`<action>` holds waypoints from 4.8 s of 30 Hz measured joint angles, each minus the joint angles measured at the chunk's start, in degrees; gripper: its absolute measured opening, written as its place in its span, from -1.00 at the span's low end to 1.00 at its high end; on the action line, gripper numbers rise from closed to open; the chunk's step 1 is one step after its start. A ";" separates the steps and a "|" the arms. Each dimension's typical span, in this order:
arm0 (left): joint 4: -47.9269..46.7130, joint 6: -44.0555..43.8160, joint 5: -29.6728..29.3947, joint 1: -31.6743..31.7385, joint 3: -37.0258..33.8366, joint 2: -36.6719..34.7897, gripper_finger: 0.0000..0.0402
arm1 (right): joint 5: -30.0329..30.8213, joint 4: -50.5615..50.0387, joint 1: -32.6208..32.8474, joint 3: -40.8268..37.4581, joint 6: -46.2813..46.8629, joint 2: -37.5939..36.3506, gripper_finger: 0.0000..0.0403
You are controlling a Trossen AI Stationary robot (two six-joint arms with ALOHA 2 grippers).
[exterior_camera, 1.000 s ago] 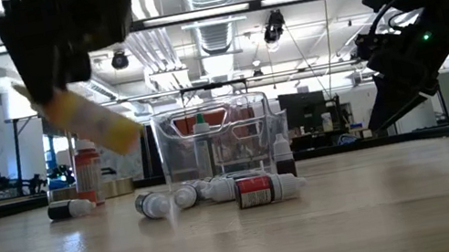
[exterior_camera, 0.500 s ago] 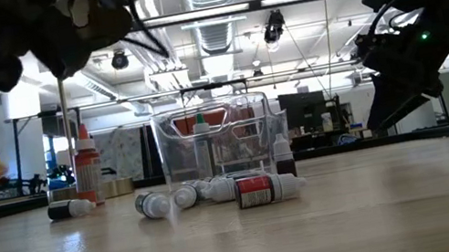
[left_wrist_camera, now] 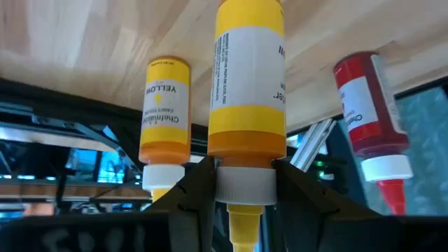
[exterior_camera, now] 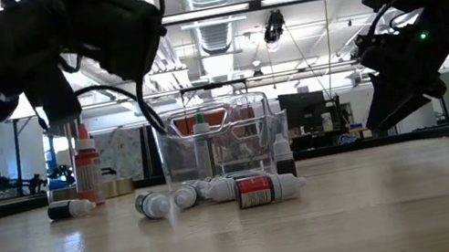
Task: Pick & Place food coloring
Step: Move the large yellow food coloring bottle to the lower left of the table, then put the top small red food coloring bottle into the transparent bin
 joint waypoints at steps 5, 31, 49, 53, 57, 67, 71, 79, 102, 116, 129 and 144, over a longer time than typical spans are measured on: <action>-0.10 3.52 0.00 -0.02 0.00 0.89 -0.51 | -0.02 -0.04 0.00 0.00 0.07 -0.01 0.07; 1.39 2.65 -3.90 0.42 0.00 1.04 -0.33 | 0.00 -0.02 0.00 0.00 -0.10 -0.02 0.07; 1.37 1.93 -8.63 0.42 2.36 1.02 -0.15 | 0.02 -0.02 0.00 0.00 -0.12 -0.02 0.07; 1.43 1.65 -10.33 0.42 4.53 1.02 -0.15 | 0.04 -0.02 0.00 0.00 -0.13 -0.02 0.07; 1.38 1.23 -10.57 0.42 5.35 1.00 -0.15 | 0.04 0.00 0.00 0.00 -0.13 -0.02 0.07; 1.40 1.14 -13.02 0.42 5.22 1.00 -0.15 | 0.04 0.00 0.01 0.00 -0.13 -0.02 0.07; 1.60 1.09 -13.48 0.40 5.20 1.00 -0.15 | 0.04 -0.02 0.00 0.00 -0.13 0.00 0.07; 2.05 0.99 -13.64 0.42 5.18 1.00 -0.15 | 0.04 -0.02 0.00 0.00 -0.13 0.00 0.07; 3.07 1.12 -18.49 0.46 5.16 0.98 -0.15 | 0.02 -0.02 0.00 0.00 -0.37 0.00 0.07; 3.85 1.51 -27.22 0.57 5.14 0.98 -0.15 | 0.04 -0.02 0.01 0.00 -0.54 0.00 0.07; 12.28 7.46 -48.76 0.75 4.00 0.94 -0.15 | 0.04 -0.07 0.00 0.00 -0.55 0.00 0.07; 33.57 7.32 -54.62 0.67 -4.53 -6.19 -0.15 | 0.02 -0.15 0.02 0.00 -0.55 0.00 0.07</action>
